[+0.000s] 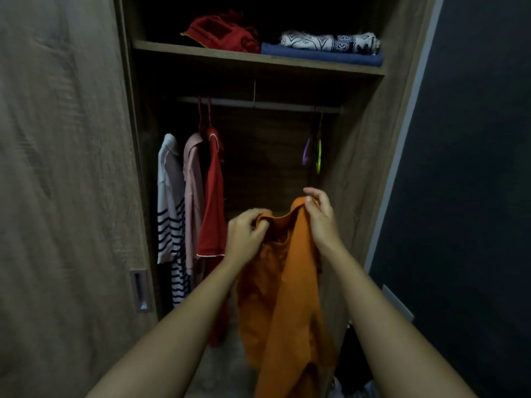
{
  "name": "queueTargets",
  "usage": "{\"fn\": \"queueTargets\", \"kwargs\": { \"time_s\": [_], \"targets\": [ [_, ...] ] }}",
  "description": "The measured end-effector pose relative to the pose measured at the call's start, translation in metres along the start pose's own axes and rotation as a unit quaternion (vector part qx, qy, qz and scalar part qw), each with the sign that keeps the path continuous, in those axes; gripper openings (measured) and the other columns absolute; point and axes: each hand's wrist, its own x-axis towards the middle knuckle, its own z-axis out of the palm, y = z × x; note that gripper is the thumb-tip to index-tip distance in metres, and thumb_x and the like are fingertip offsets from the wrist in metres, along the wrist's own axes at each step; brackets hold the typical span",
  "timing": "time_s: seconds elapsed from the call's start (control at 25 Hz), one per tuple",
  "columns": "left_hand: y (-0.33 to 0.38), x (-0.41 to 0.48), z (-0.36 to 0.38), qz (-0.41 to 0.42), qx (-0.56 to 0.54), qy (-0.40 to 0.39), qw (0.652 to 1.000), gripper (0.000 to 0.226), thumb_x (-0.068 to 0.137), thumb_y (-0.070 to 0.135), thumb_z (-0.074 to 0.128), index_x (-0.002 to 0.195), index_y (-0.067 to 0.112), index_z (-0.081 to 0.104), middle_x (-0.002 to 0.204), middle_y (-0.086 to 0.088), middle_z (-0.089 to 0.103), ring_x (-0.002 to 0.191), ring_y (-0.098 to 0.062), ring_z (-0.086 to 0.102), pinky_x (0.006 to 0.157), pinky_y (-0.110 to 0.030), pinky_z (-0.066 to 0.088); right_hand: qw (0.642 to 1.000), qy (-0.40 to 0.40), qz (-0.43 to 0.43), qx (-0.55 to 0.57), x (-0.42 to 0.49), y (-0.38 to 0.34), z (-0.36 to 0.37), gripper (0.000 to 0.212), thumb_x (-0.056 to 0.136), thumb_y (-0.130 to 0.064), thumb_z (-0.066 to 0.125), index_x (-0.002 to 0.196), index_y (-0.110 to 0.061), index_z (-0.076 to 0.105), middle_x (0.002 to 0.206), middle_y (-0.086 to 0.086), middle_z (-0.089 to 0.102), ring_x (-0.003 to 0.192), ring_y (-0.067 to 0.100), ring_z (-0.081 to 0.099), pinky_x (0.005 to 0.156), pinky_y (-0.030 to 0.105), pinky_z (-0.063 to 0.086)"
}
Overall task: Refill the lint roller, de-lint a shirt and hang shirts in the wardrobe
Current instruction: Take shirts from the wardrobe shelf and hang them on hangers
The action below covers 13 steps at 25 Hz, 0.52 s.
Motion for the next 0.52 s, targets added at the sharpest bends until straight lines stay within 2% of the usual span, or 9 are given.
{"fn": "queueTargets", "kwargs": {
  "time_s": [0.08,0.2,0.28,0.36,0.4,0.48,0.52],
  "targets": [
    [0.019,0.021,-0.006,0.042,0.000,0.016,0.999,0.019,0.084,0.004,0.062,0.099,0.007,0.072,0.099,-0.007,0.072,0.091,-0.011,0.063,0.080,-0.016,0.043,0.998,-0.027,0.023,-0.061,-0.018,0.032,-0.008,0.022,0.098,-0.029,0.041,0.102,-0.018,0.060,0.088,-0.010,0.058,0.087,0.010,0.057,0.081,0.027,0.045],
    [0.034,0.040,-0.006,0.094,0.061,-0.019,0.994,0.024,0.085,0.005,0.060,0.106,0.009,0.071,0.096,-0.005,0.068,0.087,-0.009,0.057,0.079,-0.015,0.040,0.991,-0.077,0.050,-0.097,-0.048,0.074,-0.014,0.025,0.094,-0.038,0.046,0.079,-0.025,0.061,0.076,-0.008,0.061,0.075,0.008,0.060,0.072,0.032,0.045],
    [0.026,0.048,-0.014,0.106,0.108,-0.056,0.987,0.029,0.082,0.001,0.058,0.106,0.014,0.069,0.098,-0.002,0.064,0.088,-0.007,0.054,0.081,-0.019,0.043,0.990,-0.082,0.046,-0.109,-0.047,0.075,-0.024,0.024,0.094,-0.037,0.048,0.086,-0.020,0.064,0.083,-0.004,0.064,0.082,0.015,0.063,0.078,0.039,0.050],
    [0.011,0.055,-0.032,0.117,0.142,-0.103,0.978,0.032,0.074,-0.007,0.057,0.091,0.019,0.064,0.098,-0.002,0.062,0.092,-0.015,0.059,0.081,-0.032,0.049,0.991,-0.069,0.047,-0.108,-0.036,0.059,-0.039,0.019,0.096,-0.025,0.048,0.106,-0.014,0.060,0.097,-0.002,0.061,0.094,0.022,0.061,0.084,0.038,0.050],
    [0.004,0.057,-0.044,0.123,0.158,-0.140,0.970,0.033,0.070,-0.011,0.055,0.081,0.020,0.060,0.099,-0.003,0.061,0.094,-0.021,0.060,0.080,-0.036,0.049,0.991,-0.073,0.057,-0.097,-0.027,0.047,-0.048,0.018,0.096,-0.020,0.047,0.112,-0.014,0.054,0.098,-0.002,0.058,0.094,0.023,0.059,0.080,0.035,0.050],
    [-0.011,0.057,-0.065,0.123,0.192,-0.218,0.949,0.036,0.067,-0.019,0.052,0.069,0.016,0.062,0.107,-0.008,0.061,0.101,-0.025,0.059,0.078,-0.029,0.044,0.985,-0.133,0.050,-0.101,-0.011,0.025,-0.066,0.010,0.096,-0.012,0.045,0.104,-0.013,0.050,0.096,0.000,0.054,0.089,0.020,0.056,0.073,0.026,0.048],
    [-0.017,0.057,-0.074,0.119,0.223,-0.233,0.939,0.036,0.069,-0.019,0.052,0.072,0.012,0.069,0.113,-0.009,0.061,0.104,-0.024,0.058,0.077,-0.025,0.042,0.977,-0.166,0.025,-0.135,-0.003,0.013,-0.073,0.011,0.094,-0.005,0.045,0.094,-0.011,0.054,0.099,0.001,0.054,0.094,0.019,0.055,0.076,0.023,0.046]
  ]
}}
